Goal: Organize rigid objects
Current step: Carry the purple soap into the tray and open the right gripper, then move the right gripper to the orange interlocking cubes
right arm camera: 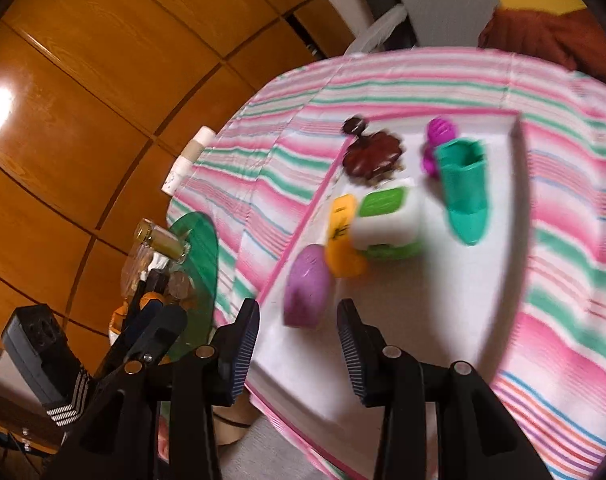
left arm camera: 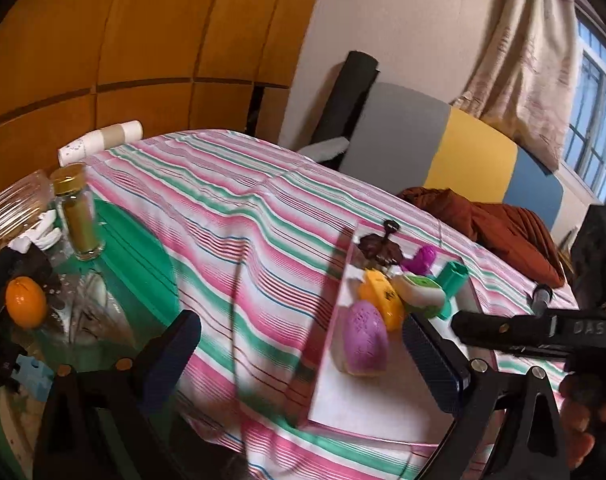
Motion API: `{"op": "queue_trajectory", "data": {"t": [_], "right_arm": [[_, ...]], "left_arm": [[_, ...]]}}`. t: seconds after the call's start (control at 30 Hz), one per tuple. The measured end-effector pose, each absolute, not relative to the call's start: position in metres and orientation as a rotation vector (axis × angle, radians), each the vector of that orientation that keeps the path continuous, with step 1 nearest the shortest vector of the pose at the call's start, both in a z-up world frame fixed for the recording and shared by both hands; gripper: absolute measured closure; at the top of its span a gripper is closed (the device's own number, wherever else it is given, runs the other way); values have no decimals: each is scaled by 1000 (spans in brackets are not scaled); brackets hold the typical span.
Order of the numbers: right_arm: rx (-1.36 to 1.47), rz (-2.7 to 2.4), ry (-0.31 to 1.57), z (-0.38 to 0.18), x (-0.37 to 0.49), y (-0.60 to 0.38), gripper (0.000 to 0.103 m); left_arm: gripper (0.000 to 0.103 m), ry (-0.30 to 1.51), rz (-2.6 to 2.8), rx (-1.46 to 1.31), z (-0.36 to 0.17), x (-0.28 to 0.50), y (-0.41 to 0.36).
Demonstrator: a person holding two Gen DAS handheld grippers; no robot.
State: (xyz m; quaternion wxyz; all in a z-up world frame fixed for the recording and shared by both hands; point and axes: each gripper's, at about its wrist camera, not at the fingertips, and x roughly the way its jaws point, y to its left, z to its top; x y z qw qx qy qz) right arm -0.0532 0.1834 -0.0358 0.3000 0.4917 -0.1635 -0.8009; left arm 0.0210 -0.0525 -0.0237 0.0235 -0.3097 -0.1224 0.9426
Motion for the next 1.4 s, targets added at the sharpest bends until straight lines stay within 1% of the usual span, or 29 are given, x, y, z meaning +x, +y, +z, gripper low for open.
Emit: {"op": "queue_trajectory", "data": {"t": [0.27, 0.37, 0.73, 1.13, 1.4], "right_arm": [[1298, -2299, -427, -25, -42, 242, 63], [1315, -2357, -408, -28, -37, 264, 63], [1398, -2462, -434, -52, -18, 319, 63], [1447, -2592, -393, -53, -12, 371, 63], [1546, -2661, -390, -60, -19, 422, 63]], "left_arm": [[1, -284, 2812, -965, -22, 23, -14], [1, -245, 2771, -966, -21, 24, 2], [0, -116, 2632, -952, -16, 35, 59], [0, 37, 2501, -922, -14, 46, 121], [0, 120, 2418, -936, -18, 51, 158]]}}
